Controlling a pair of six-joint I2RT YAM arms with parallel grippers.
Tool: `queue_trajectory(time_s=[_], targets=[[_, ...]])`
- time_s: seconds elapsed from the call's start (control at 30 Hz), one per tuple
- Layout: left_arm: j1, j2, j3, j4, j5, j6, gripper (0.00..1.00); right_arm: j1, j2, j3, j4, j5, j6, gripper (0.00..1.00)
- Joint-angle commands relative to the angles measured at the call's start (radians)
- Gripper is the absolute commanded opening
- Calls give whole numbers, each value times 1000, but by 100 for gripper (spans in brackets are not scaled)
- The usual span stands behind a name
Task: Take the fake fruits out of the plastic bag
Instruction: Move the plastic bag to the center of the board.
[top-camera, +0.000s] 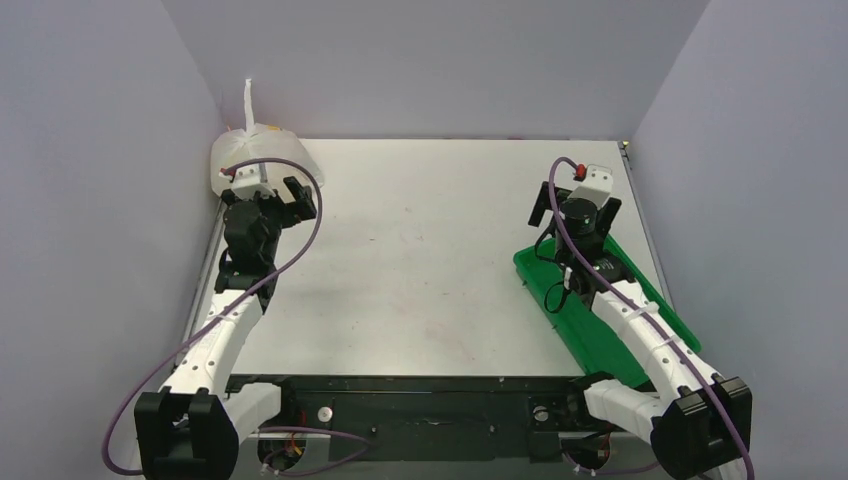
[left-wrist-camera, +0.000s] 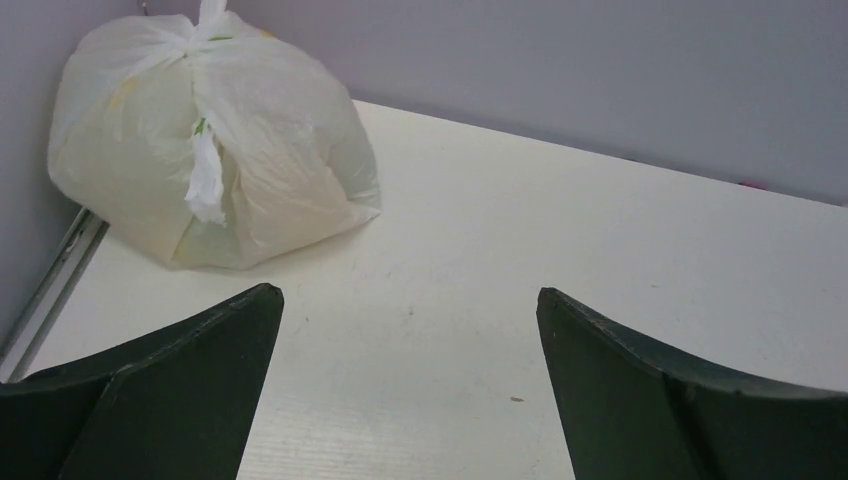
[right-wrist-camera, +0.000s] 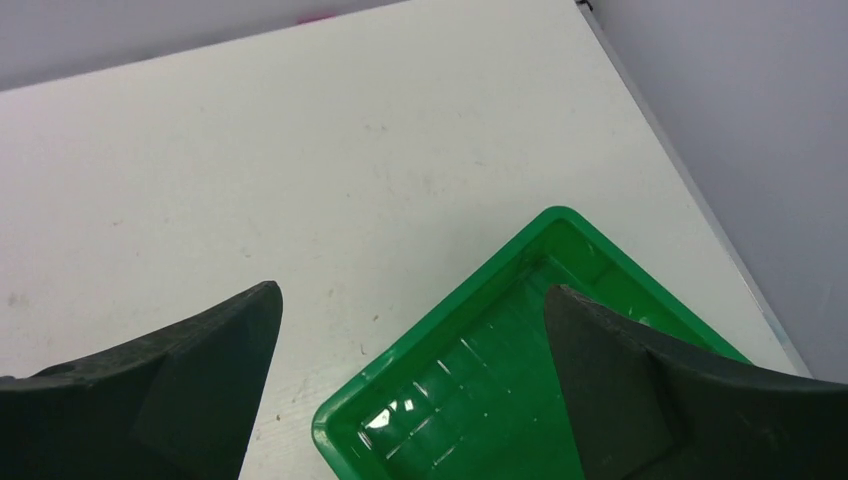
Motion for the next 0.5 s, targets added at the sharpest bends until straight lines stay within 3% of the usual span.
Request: queue_trajectory(time_s=[0.0,0.2,0.47], targets=[[9,4,52,23,125,27,100,30,-35,16,132,93,-31,100],[48,41,74,22,155,-1,94,46,-3,36,137,75,-4,100],[52,91,83,-2,121,-5,93,59,75,77,144,-101,85,100]])
